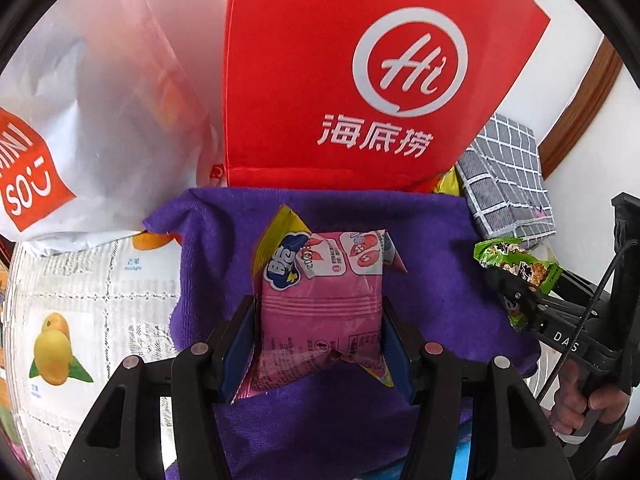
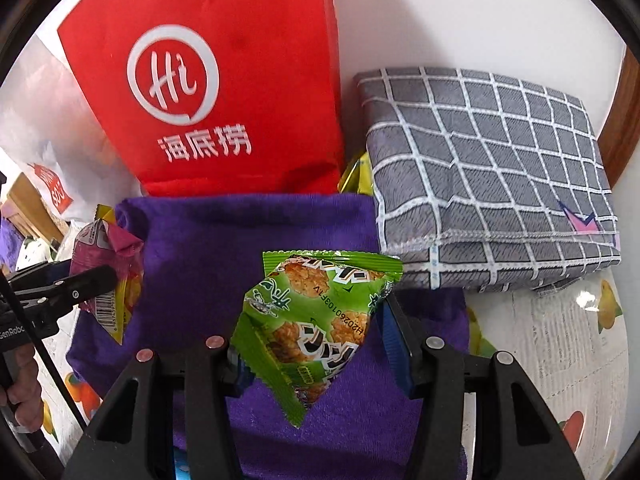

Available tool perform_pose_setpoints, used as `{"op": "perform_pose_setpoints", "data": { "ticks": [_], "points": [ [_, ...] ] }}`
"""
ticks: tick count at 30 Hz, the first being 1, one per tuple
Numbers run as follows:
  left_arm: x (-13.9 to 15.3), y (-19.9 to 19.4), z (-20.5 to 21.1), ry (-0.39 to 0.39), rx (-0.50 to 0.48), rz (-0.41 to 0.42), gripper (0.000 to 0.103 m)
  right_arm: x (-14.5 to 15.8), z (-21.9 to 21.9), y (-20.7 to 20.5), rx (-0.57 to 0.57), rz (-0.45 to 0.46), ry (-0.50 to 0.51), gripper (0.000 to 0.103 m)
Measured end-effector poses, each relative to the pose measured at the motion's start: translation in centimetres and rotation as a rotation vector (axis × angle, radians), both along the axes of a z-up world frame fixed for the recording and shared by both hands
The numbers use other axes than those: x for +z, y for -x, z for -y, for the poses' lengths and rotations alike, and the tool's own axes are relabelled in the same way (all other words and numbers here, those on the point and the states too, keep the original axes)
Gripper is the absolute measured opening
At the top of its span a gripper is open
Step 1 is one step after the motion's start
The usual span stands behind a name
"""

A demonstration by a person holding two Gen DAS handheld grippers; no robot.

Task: Organize snacks
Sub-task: 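Carry the green bag in the right tool and the pink bag in the left tool over the purple towel, then open the right tool onto the towel while the left tool releases the pink bag beside it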

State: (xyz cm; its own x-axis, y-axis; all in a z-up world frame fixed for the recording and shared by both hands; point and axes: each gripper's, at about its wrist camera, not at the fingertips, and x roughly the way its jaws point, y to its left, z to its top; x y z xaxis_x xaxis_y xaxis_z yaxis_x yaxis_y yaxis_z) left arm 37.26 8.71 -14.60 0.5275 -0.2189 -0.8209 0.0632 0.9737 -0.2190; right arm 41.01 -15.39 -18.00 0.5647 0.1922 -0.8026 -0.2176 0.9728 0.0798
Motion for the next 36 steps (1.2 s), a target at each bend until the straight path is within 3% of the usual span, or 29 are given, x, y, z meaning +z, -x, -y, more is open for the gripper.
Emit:
{"op": "perform_pose_setpoints", "data": {
  "ticks": [19,21,23,25,36],
  "points": [
    [-1.4,-0.6,1.1,-0.01,-0.013,-0.036,0.056,-1.9,-0.5,-0.9,0.001,-0.069,0.045,0.054],
    [-1.5,-0.6,1.4,-0.013,-0.017,-0.039,0.057,-2.0,-0.7,-0.9,0.007,-0.072,0.044,0.059],
    [-1.7,-0.7,1.6,-0.018,-0.02,-0.046,0.057,-1.8,-1.0,-0.7,0.009,-0.056,0.051,0.071],
    [-1.8,-0.8,1.8,-0.022,-0.022,-0.053,0.057,-1.5,-1.2,-0.5,0.007,-0.04,0.059,0.075],
    [-2.3,-1.2,2.6,-0.042,-0.038,-0.082,0.063,0.7,-0.4,0.4,0.001,0.019,0.022,0.075]
  ]
}}
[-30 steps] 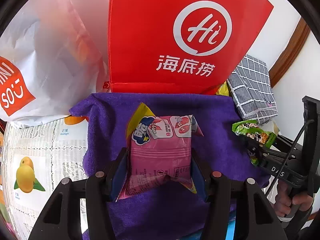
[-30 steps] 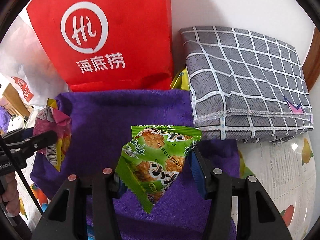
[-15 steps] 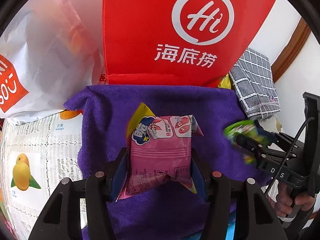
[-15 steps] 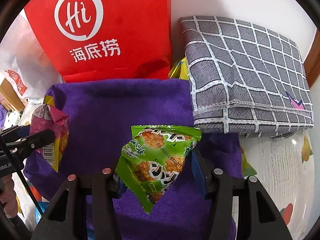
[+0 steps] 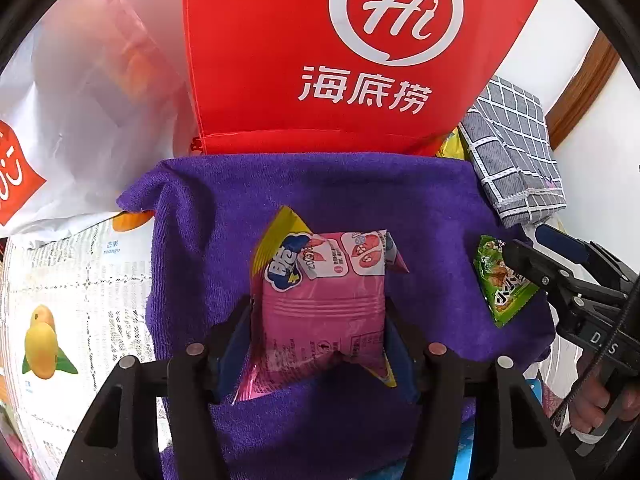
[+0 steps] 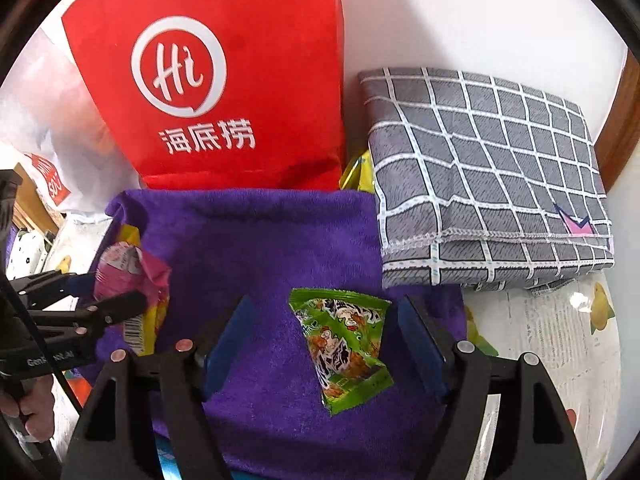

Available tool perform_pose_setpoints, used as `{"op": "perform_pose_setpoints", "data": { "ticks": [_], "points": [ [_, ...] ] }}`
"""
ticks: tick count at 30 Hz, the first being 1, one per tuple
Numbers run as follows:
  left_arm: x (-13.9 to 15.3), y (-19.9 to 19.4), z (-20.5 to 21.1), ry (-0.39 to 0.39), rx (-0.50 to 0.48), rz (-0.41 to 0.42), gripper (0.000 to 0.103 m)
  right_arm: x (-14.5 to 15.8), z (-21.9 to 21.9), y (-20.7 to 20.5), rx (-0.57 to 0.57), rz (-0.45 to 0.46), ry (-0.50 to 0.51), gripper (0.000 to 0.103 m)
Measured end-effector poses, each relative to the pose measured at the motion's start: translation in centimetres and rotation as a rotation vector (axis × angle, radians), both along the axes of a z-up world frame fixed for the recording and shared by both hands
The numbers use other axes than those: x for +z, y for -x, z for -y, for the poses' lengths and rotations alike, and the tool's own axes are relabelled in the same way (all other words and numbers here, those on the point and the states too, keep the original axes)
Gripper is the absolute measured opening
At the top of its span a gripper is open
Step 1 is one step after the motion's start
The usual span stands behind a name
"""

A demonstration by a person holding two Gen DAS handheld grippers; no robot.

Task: Organize snacks
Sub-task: 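Open the right tool onto the towel while the left tool releases the pink bag beside it, then lift both open tools away from the towel toward the remaining snacks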

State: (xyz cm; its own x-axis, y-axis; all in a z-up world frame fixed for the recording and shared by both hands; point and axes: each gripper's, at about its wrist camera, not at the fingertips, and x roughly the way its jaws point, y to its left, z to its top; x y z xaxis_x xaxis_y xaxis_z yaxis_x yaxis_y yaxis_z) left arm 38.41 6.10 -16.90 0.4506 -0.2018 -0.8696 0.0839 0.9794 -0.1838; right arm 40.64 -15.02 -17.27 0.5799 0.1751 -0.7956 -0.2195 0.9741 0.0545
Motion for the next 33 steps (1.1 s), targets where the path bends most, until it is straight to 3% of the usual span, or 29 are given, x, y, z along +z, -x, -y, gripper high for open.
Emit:
{"op": "perform_pose_setpoints", "data": {
  "ticks": [3,9,20,27,33],
  "points": [
    [0.1,-0.1,0.1,0.0,0.002,-0.005,0.076,0.4,0.0,0.3,0.006,0.015,0.004,0.075],
    [1.6,0.3,-0.2,0.002,0.015,0.034,0.087,1.6,0.0,1.3,-0.012,0.071,0.056,0.075],
    [6.8,3.3,0.4,-0.06,0.011,0.144,0.087,4.3,-0.8,4.6,-0.055,0.086,0.088,0.075],
    [9.9,7.4,0.3,-0.035,-0.011,0.198,0.087,7.0,-0.9,8.8,-0.063,0.097,0.027,0.075],
    [11.4,11.5,-0.2,-0.012,-0.016,0.195,0.087,8.4,-0.7,13.2,-0.062,0.105,-0.007,0.075]
  ]
}}
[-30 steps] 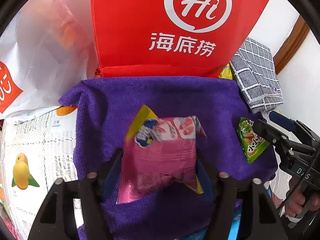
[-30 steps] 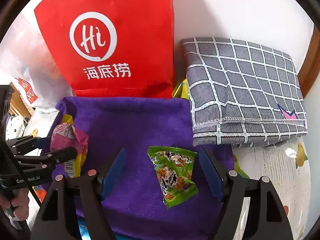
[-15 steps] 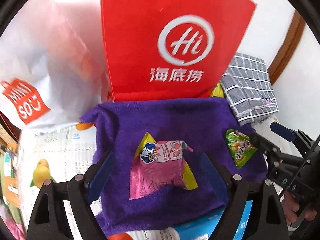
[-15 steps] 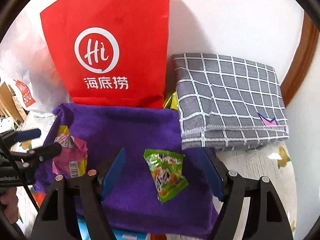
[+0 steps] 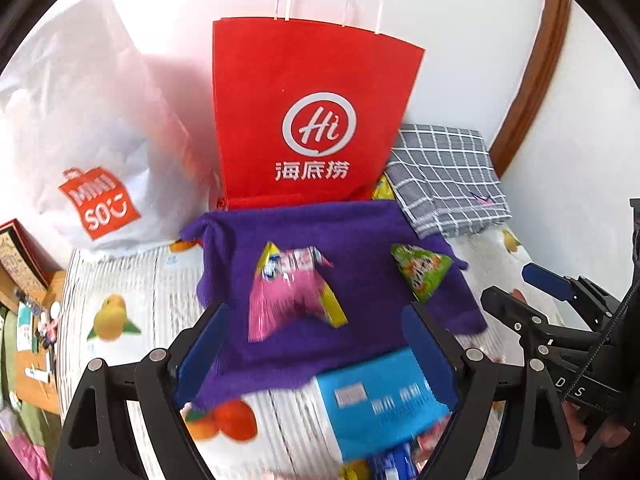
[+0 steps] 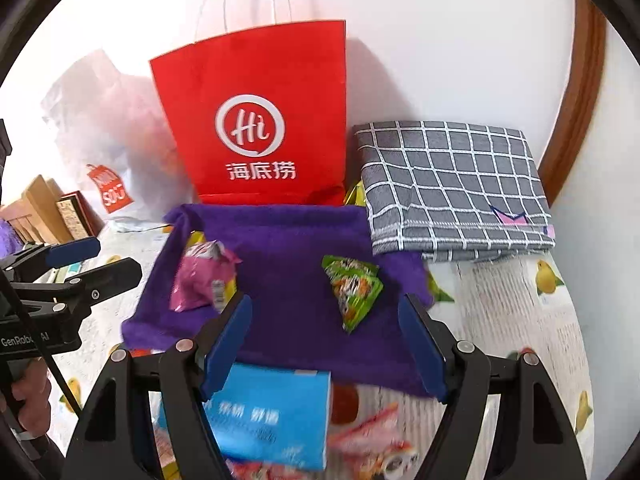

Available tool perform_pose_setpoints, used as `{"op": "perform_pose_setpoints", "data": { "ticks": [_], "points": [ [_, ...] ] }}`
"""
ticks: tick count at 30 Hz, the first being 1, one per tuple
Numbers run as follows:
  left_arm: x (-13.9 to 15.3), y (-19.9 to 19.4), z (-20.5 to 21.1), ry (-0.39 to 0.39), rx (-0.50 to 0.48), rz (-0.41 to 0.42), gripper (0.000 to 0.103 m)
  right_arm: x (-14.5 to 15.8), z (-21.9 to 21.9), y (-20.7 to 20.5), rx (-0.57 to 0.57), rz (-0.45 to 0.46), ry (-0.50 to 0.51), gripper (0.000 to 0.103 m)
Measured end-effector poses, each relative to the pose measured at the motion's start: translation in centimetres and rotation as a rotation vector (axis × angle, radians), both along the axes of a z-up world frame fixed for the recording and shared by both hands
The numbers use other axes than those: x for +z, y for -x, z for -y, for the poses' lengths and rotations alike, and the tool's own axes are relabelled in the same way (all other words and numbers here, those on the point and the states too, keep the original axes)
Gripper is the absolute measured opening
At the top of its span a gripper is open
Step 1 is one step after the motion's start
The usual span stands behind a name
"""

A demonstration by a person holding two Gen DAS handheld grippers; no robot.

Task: Organize snacks
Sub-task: 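Lift both open tools away from the towel toward the remaining snacks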

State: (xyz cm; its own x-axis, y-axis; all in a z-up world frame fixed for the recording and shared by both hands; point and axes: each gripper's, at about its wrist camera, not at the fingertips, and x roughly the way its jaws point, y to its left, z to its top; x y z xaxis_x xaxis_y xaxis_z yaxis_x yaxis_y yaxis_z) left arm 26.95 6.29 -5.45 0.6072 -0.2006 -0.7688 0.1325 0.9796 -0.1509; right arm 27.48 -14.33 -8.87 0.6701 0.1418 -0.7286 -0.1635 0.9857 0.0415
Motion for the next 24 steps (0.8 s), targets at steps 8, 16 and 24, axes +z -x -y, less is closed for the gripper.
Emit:
{"op": "perform_pose_setpoints", "data": {
  "ticks": [8,16,24],
  "points": [
    [0.7,5.7,0.0,0.029,0.003,0.012,0.087,0.6,0.6,5.8,-0.015,0.03,0.029,0.075],
    [0.8,11.0,-0.6,0.025,0.022,0.053,0.087,-0.2,2.2,10.3,-0.029,0.024,-0.005,0.075],
    [-1.3,14.8,-2.1,0.003,0.072,0.039,0.086,-2.5,3.8,13.4,-0.046,-0.005,-0.016,0.075]
  ]
}}
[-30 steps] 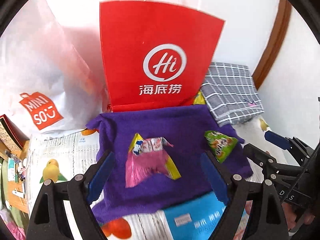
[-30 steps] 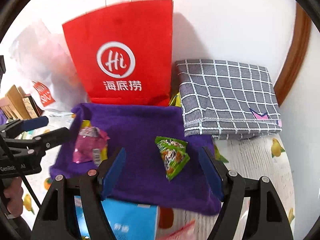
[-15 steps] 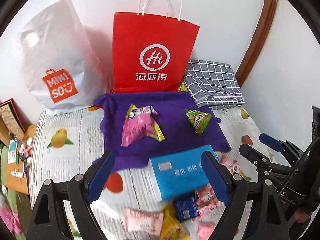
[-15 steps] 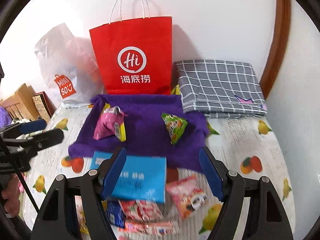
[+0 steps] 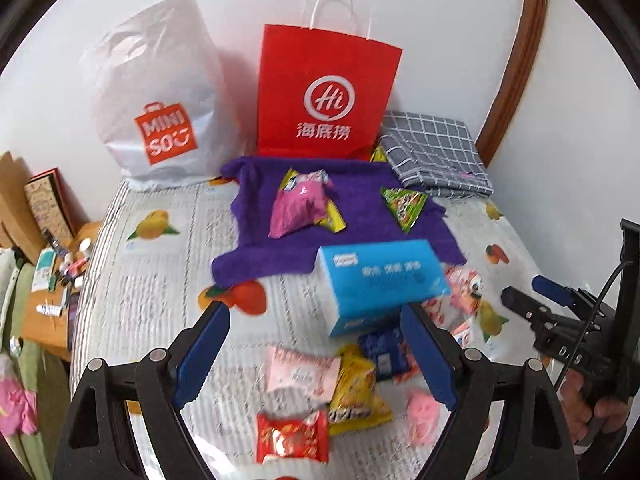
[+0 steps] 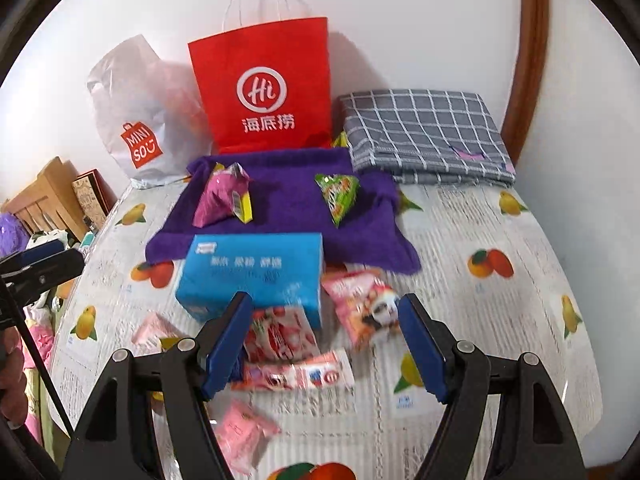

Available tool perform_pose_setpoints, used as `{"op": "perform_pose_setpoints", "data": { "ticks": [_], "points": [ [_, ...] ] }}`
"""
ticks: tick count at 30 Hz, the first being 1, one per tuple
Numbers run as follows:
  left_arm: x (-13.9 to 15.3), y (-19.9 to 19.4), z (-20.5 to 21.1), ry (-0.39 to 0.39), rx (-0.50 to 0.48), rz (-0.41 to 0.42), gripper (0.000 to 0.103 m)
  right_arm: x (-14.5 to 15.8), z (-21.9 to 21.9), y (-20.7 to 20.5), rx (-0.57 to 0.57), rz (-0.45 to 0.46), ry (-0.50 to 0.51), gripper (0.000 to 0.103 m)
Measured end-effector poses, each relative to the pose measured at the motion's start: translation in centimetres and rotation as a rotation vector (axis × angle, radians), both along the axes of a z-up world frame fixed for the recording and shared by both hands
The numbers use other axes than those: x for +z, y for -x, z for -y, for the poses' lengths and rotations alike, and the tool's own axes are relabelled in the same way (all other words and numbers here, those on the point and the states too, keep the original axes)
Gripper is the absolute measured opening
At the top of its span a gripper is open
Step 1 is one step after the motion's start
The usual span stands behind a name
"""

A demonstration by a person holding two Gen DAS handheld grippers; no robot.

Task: Organize snacks
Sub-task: 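Lift both open tools away from the towel toward the remaining snacks, then grasp the pink peach packet with the right tool while the left tool grasps the red packet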

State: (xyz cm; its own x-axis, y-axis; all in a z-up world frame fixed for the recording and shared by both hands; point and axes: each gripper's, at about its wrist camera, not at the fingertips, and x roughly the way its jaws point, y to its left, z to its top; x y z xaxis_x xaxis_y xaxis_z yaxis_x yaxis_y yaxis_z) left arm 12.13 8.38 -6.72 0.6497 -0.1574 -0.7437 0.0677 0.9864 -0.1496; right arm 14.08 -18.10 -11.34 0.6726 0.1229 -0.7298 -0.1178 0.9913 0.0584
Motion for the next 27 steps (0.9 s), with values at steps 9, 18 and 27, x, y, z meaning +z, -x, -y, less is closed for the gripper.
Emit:
{"op": "perform_pose_setpoints", "data": {
  "ticks": [9,18,27],
  "points": [
    [-3.1,1.4,-2.3,0.06,0.042,-0.083,0.086,-3.2,2.3,0.9,-0.045,-0.038,-0.027,0.072],
    [-5.3,1.4,-2.6,0.065,0.045,-0.111,0.086,-7.3,1.1,0.9,0.029,-0.119,-0.072,0.06],
    [-6.6,1.1,-3.4,0.097,0.065,-0.135,0.086,-10.1,-2.5,3.6,0.123,-0.211,-0.154,0.059]
  ]
}}
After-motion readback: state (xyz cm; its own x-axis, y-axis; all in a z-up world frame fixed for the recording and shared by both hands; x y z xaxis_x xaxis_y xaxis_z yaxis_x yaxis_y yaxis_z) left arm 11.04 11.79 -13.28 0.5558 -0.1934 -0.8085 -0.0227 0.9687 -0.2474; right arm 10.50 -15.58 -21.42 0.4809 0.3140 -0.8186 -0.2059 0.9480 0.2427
